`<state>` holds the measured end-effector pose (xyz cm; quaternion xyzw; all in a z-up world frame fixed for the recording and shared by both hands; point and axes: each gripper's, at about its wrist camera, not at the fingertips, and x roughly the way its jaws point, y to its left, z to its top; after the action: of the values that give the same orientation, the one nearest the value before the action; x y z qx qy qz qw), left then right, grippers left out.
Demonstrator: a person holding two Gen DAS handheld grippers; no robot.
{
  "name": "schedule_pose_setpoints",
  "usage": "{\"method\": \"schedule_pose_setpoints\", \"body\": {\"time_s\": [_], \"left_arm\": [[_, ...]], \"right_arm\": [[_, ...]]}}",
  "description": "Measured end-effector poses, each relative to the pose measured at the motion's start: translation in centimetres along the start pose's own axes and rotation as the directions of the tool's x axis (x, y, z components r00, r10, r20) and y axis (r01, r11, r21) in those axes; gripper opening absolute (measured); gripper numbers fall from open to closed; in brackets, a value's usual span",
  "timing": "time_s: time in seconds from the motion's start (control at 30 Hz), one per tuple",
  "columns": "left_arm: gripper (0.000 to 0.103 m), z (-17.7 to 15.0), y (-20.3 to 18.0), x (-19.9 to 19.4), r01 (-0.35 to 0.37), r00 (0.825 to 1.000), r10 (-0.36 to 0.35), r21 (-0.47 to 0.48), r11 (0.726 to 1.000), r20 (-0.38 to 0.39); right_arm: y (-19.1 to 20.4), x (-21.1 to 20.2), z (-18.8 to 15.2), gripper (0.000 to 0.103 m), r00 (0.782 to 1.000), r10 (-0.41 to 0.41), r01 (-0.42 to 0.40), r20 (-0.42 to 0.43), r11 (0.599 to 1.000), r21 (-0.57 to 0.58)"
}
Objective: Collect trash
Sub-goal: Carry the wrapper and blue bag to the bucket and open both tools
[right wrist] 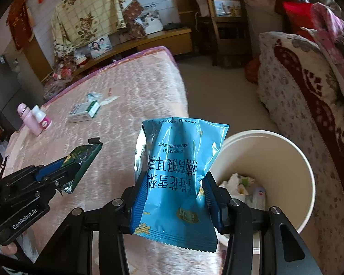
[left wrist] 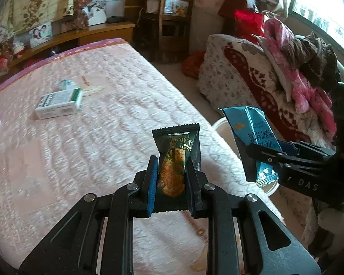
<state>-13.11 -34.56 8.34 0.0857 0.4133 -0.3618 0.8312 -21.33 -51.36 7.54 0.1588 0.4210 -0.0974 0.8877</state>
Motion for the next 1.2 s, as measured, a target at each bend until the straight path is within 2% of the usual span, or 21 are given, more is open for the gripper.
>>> {"method": "schedule_pose_setpoints", "body": {"time_s": [0.23, 0.43, 0.9, 1.2], "left_arm": [[0.02, 0.6, -2.8, 1.6, 0.044, 0.999, -0.043, 0.033, 0.998, -0.017], [0.02, 1.2, -4.3, 2.8, 0.104, 0.994, -0.103, 0.021, 0.994, -0.037], [0.02, 2.3, -8.7, 5.5, 0.154, 0.986, -0.15, 0.06, 0.986, -0.073], [0.02, 2.4, -9.4, 7.2, 0.199, 0.976, -0.194, 0.039, 0.979, -0.097]], "right_arm": [[-3.1, -0.6, -0.5, 0.046, 0.999, -0.033, 0.033, 0.001, 0.998, 0.054], [-5.9, -1.1, -1.0, 0.046, 0.998, -0.071, 0.07, 0.004, 0.993, 0.1], [-10.4, -0.8, -2.4, 0.047, 0.994, -0.111, 0.113, -0.023, 0.976, 0.184], [-12.6, -0.4, -3.0, 0.05, 0.991, -0.13, 0.137, -0.044, 0.966, 0.221]]}}
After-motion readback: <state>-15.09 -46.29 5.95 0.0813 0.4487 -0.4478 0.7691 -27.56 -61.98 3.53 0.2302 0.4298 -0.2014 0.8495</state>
